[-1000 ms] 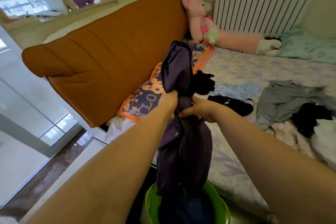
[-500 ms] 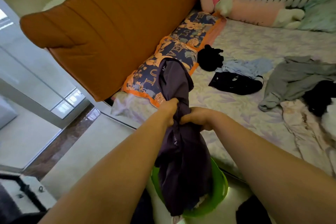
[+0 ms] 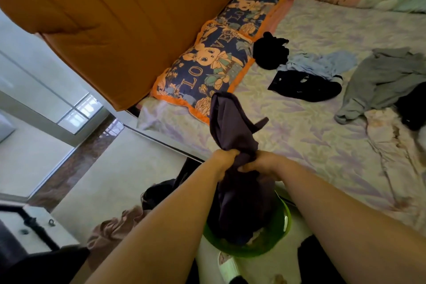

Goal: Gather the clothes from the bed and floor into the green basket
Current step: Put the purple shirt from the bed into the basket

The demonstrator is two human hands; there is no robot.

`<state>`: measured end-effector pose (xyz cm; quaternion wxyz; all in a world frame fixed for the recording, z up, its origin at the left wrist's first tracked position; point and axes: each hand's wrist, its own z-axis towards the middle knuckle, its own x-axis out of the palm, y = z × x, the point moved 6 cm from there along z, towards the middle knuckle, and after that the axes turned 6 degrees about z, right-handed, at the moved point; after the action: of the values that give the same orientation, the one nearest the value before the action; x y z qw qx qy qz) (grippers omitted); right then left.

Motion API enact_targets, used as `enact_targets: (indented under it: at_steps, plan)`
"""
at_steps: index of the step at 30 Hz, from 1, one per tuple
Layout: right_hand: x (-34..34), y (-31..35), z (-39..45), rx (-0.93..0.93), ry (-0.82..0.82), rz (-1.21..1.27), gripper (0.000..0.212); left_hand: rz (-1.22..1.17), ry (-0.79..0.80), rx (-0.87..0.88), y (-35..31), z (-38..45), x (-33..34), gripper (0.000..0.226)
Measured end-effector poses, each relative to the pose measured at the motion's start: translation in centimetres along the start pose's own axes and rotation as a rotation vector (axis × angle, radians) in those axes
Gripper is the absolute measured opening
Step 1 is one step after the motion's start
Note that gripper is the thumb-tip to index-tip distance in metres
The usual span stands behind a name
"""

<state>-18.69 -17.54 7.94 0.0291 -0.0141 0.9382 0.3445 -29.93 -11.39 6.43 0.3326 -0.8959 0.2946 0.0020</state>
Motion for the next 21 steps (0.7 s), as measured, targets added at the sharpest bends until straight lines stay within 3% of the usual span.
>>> enact_targets:
  at_steps: [2,4,5,6,9,12,16,18,21]
  plan:
    - [0.2,0.1,0.1,0.009,0.008,0.034,0.047,0.023,0.037,-0.018,1.5,-0.3,0.0,0.040]
    - [-0.1,-0.2,1.0,-0.009,-0.040,0.072,0.100,0.062,0.084,-0.047,2.8,-0.4,0.0,0.025]
    - [-0.2,0.1,1.1,-0.039,-0.072,0.102,0.114,0.097,0.107,-0.067,3.4,-0.4,0.1,0.018]
    - [-0.4,0.2,1.5,-0.081,-0.111,0.137,0.112,0.133,0.135,-0.074,3.8,-0.2,0.2,0.015]
    - [0.1,-0.6,2.7,-0.055,-0.116,0.292,0.079,0.287,0.210,-0.083,4.4,0.3,0.4,0.018]
    - [0.6,-1.8,4.0,0.007,-0.146,0.202,0.050,0.317,0.229,-0.075,4.3,1.0,0.5,0.019]
    - [0.2,-2.3,4.9,0.049,-0.228,0.036,0.007,0.361,0.064,0.014,3.9,2.4,-0.3,0.067]
    - [0.6,-3.2,5.2,0.155,-0.206,0.056,0.016,0.517,0.036,0.052,4.1,2.8,-0.5,0.085]
    - [1.6,-5.4,5.8,0.314,-0.134,0.177,0.013,0.879,0.043,0.112,4.4,3.4,-0.4,0.088]
